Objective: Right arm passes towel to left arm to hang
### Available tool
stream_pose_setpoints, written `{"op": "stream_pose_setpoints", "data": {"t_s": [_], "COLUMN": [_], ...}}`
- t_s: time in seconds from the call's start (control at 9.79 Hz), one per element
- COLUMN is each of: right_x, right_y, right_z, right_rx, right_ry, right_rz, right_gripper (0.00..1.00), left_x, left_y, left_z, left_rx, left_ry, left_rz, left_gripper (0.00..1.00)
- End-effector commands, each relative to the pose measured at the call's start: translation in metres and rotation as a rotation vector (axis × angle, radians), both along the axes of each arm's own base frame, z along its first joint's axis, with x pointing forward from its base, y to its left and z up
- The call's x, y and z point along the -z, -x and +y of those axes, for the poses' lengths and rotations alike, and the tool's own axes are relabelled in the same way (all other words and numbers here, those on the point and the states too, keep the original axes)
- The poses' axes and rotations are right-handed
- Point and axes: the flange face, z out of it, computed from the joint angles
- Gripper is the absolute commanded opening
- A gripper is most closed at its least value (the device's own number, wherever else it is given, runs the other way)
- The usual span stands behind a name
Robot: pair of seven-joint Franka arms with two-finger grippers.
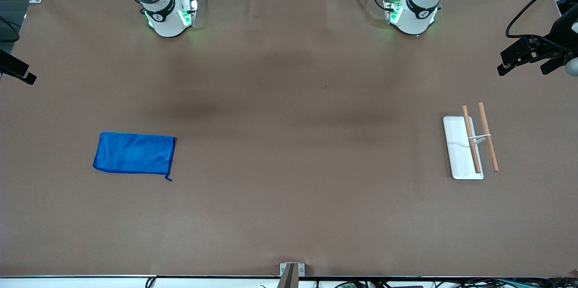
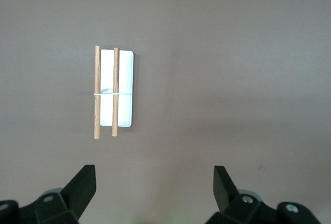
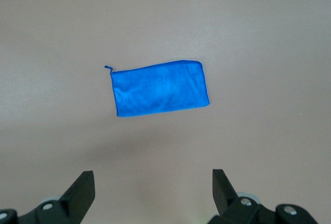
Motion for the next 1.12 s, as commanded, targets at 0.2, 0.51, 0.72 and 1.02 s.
{"op": "stream_pose_setpoints", "data": {"t_s": [0.2,0.51,0.72,1.02], "right_x": [0.0009,0.0009,0.0010,0.0002], "right_y": [0.0006,0.0007,0.0009,0.0012], "right_z": [-0.0012,-0.0020,-0.0022,-0.0011], "right_rx": [-0.007,-0.006,-0.006,-0.007], "right_ry": [-0.012,-0.012,-0.011,-0.013], "right_rz": [0.002,0.002,0.003,0.002], "right_gripper": [1.00,1.00,1.00,1.00], "left_x": [0.0152,0.0162,0.0111,0.0139], "left_y": [-0.0063,-0.0064,-0.0065,-0.0089], "left_z": [-0.0008,-0.0031,-0.0023,-0.0031], "left_rx": [0.014,0.020,0.020,0.020], "left_ry": [-0.022,-0.023,-0.022,-0.022], "left_rz": [0.024,0.027,0.015,0.019], "left_gripper": [1.00,1.00,1.00,1.00]}}
